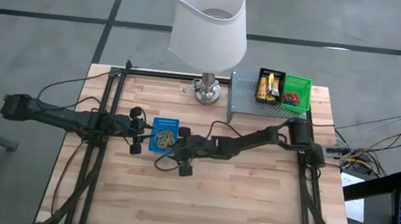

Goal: Pick & Place Office Desk Supplies
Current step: Put the blue bin on the shelf

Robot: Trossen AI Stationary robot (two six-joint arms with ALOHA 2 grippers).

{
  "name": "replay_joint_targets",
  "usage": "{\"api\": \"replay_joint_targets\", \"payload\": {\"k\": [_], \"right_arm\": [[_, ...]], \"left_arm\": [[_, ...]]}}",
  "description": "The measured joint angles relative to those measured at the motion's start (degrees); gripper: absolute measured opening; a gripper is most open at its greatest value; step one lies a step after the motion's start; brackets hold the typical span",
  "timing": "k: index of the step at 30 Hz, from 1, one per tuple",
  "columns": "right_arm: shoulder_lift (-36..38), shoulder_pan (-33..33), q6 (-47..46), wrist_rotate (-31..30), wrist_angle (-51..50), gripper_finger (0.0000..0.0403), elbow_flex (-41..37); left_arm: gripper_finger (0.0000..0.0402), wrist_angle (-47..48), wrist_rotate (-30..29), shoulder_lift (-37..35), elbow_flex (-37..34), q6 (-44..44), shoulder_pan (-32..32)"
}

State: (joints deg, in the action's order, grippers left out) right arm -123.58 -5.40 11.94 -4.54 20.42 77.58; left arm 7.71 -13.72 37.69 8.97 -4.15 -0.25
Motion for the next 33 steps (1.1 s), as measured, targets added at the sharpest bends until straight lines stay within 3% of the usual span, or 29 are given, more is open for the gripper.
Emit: {"api": "replay_joint_targets", "payload": {"k": [26,33], "right_arm": [[-0.3,0.2,-2.1,1.6,-8.7,0.0155,1.2],[-0.3,0.2,-1.6,1.6,-10.0,0.0135,1.5]], "left_arm": [[0.0143,-0.1,0.0,0.0,0.0,0.0,0.0],[0.0143,-0.1,0.0,0.0,0.0,0.0,0.0]]}}
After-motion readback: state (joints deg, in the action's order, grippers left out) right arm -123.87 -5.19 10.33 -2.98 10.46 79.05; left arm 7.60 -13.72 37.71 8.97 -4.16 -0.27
